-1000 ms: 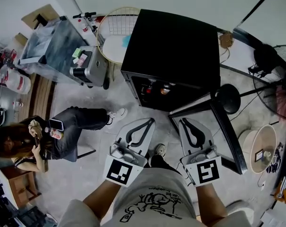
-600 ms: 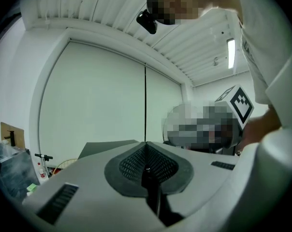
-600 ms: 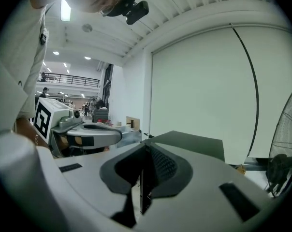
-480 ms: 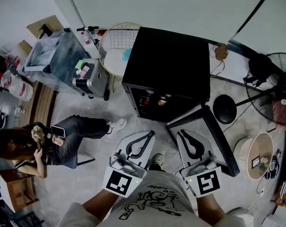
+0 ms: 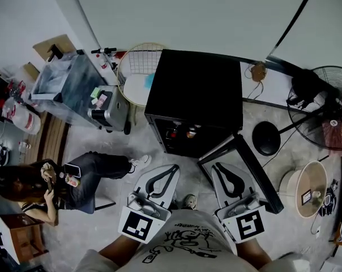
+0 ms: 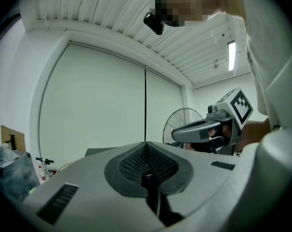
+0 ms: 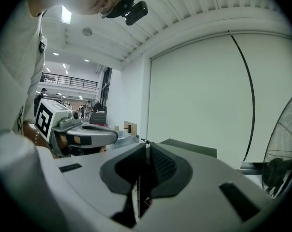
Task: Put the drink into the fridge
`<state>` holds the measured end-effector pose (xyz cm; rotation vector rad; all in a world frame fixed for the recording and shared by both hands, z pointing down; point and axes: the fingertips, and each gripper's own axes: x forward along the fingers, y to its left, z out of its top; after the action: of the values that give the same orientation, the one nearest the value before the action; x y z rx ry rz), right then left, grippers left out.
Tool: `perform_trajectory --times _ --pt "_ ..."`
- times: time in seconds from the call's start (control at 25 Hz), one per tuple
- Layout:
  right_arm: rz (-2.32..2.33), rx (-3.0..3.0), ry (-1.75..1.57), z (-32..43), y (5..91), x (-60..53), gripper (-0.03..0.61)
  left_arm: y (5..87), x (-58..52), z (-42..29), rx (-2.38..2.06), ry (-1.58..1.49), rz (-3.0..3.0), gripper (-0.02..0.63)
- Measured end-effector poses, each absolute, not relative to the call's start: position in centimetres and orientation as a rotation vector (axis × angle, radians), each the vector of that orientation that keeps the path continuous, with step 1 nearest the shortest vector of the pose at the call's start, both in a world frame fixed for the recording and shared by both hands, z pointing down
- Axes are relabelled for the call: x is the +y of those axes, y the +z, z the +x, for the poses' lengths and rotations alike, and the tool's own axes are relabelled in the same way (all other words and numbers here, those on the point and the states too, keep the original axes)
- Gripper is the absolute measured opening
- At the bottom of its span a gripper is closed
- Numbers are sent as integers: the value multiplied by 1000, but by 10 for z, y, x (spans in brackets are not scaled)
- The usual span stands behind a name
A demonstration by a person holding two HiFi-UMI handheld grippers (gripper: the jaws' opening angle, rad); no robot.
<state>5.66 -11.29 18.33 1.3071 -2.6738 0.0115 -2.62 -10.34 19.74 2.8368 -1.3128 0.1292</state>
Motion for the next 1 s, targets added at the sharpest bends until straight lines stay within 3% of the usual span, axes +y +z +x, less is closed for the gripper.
perform_trajectory --times 1.0 --pt "1353 -2651 -43 50 169 -113 21 179 -105 -34 -1303 100 2865 21"
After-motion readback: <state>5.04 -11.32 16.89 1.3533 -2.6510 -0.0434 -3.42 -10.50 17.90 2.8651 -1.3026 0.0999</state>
